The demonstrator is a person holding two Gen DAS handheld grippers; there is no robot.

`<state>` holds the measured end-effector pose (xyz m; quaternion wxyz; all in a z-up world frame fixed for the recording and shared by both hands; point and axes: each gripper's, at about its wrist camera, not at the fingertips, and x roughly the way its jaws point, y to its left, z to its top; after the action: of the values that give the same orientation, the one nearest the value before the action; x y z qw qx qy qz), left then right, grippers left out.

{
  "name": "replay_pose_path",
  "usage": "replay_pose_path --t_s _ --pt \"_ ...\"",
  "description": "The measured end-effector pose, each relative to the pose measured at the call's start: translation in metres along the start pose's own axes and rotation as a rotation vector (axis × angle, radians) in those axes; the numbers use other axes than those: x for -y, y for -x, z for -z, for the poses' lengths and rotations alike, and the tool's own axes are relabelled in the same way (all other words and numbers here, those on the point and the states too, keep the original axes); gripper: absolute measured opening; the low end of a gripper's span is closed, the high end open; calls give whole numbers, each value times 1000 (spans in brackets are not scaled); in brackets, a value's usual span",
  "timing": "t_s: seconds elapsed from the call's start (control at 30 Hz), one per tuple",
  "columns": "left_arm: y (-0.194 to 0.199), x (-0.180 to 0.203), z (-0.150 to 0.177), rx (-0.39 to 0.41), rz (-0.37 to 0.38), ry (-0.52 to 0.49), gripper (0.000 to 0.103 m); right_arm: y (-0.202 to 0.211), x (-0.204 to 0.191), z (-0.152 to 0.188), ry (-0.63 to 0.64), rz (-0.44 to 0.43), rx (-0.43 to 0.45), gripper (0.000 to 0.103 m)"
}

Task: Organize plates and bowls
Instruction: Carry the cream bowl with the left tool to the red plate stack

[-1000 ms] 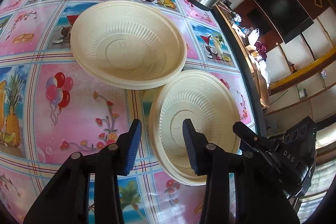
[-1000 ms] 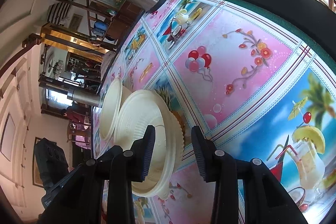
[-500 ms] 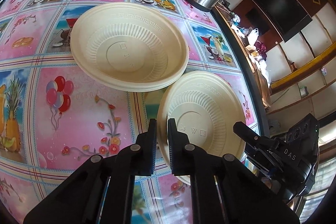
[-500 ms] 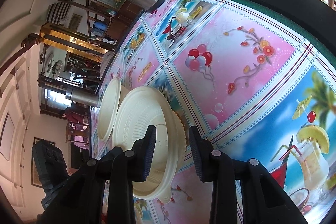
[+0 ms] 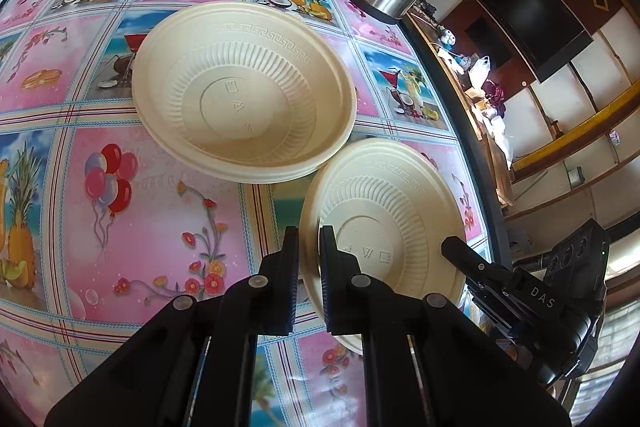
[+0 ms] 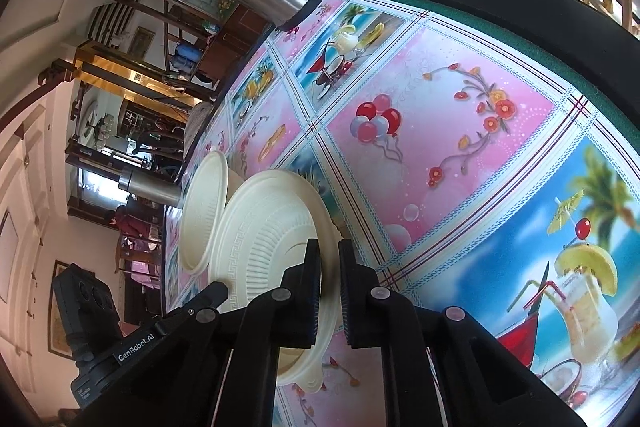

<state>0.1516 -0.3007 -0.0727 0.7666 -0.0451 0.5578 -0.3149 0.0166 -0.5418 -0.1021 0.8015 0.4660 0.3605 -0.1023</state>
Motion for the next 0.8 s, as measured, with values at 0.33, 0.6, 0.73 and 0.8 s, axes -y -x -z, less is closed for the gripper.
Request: replay_pose_path --t_s 0.33,0.6,0.73,0.8 --pt "4 -4 8 -13 -4 18 7 6 -5 5 29 31 7 9" --pt "31 -25 34 -9 -41 29 7 4 -13 32 37 16 -32 9" --pt "50 -46 56 -10 -57 51 7 3 -24 57 61 9 -60 9" --pt "61 -57 68 -3 -68 63 8 1 -31 70 78 5 -79 9"
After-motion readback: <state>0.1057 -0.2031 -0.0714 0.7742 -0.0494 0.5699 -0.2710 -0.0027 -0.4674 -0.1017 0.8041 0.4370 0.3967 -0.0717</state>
